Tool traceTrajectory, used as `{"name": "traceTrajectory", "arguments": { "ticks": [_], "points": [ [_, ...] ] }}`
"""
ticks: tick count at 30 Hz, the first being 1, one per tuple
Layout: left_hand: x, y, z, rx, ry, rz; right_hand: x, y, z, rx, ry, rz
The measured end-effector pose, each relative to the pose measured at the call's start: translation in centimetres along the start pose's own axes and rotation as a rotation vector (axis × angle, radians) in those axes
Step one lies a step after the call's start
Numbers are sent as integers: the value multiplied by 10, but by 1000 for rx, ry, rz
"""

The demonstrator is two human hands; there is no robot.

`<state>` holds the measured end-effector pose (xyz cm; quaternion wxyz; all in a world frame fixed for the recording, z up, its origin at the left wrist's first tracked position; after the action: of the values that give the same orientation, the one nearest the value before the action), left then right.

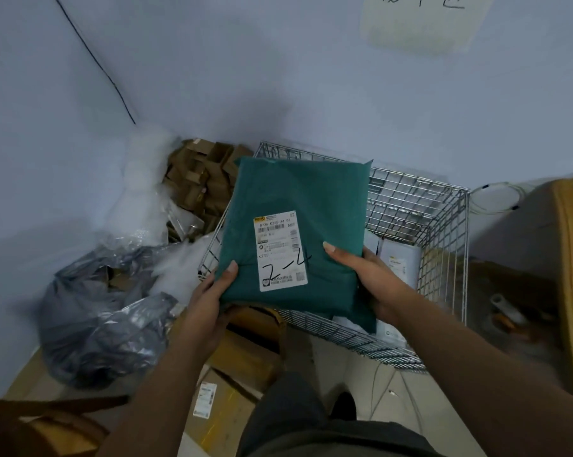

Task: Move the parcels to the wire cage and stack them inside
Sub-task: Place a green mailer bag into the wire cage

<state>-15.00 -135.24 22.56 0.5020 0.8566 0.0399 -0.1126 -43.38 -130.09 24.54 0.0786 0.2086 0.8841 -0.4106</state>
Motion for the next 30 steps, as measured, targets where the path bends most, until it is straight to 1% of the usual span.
{"name": "traceTrajectory", "arguments": {
  "ticks": [6,11,14,18,20,23,26,30],
  "points": [
    [24,13,55,46,-77,96,-8,8,51,-104,23,118],
    [30,33,126,119,-81,284,-17,4,99,-129,102,144],
    [18,42,181,127,-113,386,-6,-12,142,-132,140,132],
    [-25,38,266,123,-181,588,33,-35,205,-126,167,115],
    [-47,21,307,118,-226,661,56,-39,236,-125,194,116],
    [-67,-21,354,135,-257,690,91,-24,281,-153,252,121],
    [-68,-69,385,180,-255,711,118,16,320,-210,295,145],
    [-49,-132,418,232,-225,704,141,75,368,-276,311,155]
  ]
}}
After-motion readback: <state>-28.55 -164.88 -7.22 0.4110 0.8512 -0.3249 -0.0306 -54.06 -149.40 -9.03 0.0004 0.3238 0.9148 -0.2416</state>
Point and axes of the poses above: each hand's wrist, its own z-axis towards the middle knuckle, its own x-axis out of the back of the hand, y = z × x, the point moved 4 cm from there along z, towards the middle knuckle, and after that the axes turned 6 degrees about -x, right-handed, at the moved point
